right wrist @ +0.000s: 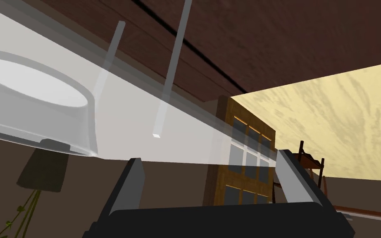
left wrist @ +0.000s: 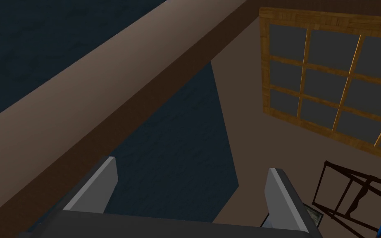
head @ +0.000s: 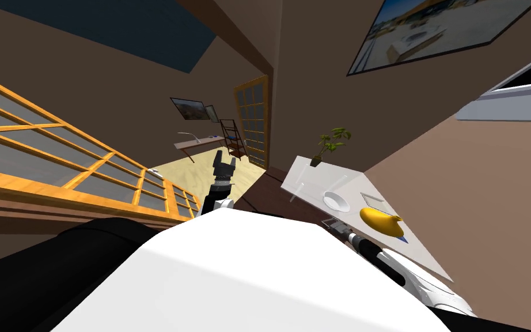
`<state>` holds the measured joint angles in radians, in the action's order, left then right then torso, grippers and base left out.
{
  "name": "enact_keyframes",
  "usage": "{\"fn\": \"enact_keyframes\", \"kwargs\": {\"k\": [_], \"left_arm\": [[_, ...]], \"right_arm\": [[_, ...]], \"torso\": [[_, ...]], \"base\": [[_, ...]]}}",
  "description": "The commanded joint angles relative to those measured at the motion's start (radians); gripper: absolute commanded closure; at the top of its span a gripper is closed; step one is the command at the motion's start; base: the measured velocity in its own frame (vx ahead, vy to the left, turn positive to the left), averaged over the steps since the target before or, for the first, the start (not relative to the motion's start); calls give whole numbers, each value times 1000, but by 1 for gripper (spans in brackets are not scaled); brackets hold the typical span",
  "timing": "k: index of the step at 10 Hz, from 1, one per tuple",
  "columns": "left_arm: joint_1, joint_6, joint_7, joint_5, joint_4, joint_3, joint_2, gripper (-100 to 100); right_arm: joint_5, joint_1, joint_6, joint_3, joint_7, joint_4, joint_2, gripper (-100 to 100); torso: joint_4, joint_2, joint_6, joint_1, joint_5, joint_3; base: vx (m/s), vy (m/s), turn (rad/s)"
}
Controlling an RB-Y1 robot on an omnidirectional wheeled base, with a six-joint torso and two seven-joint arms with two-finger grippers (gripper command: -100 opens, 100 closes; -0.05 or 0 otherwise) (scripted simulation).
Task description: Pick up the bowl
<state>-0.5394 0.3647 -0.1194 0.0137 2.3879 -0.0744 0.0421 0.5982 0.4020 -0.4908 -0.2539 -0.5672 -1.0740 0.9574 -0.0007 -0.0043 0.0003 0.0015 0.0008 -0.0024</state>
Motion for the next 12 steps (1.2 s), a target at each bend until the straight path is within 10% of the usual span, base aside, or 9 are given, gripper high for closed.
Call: {"fn": "enact_keyframes", "kwargs": {"k": [1,12], "left_arm": [[0,0,0,0,0,0,0,0],[0,0,0,0,0,0,0,0]], "right_arm": [[25,-14,18,-22,-9,50,36,-100],[129,-105,64,-158,-39,352,131,-100]], "torso": [[0,0,0,0,0,0],[-1,-4,0,-2,-1,-3]], "base": [[130,35,105],[137,11,64]]}}
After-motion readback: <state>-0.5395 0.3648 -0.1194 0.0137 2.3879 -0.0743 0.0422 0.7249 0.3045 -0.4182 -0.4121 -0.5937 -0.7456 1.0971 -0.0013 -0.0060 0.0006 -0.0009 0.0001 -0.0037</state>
